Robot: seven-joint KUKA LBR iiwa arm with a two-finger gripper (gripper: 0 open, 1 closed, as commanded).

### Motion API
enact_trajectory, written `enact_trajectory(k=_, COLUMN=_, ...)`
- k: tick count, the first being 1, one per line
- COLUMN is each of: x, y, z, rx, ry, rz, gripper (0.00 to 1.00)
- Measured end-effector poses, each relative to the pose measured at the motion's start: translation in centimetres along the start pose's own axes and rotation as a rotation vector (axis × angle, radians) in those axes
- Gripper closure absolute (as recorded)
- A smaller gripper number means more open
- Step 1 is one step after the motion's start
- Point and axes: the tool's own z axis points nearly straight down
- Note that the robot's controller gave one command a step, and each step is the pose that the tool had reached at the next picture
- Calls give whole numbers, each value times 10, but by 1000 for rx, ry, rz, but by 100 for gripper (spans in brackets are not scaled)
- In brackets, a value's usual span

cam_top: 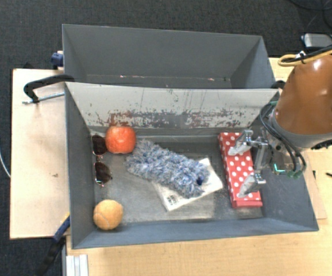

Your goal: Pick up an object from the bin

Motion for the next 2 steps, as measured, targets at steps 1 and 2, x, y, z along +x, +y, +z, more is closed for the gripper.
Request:
enact_trajectory(k=1, x=-2, y=0, z=-4, rx=1, ry=-8, rz=-1, gripper=0)
enact_trajectory(k=2, x=-3, y=-11, z=50, rx=2, ry=-13, rz=-77, gripper=0)
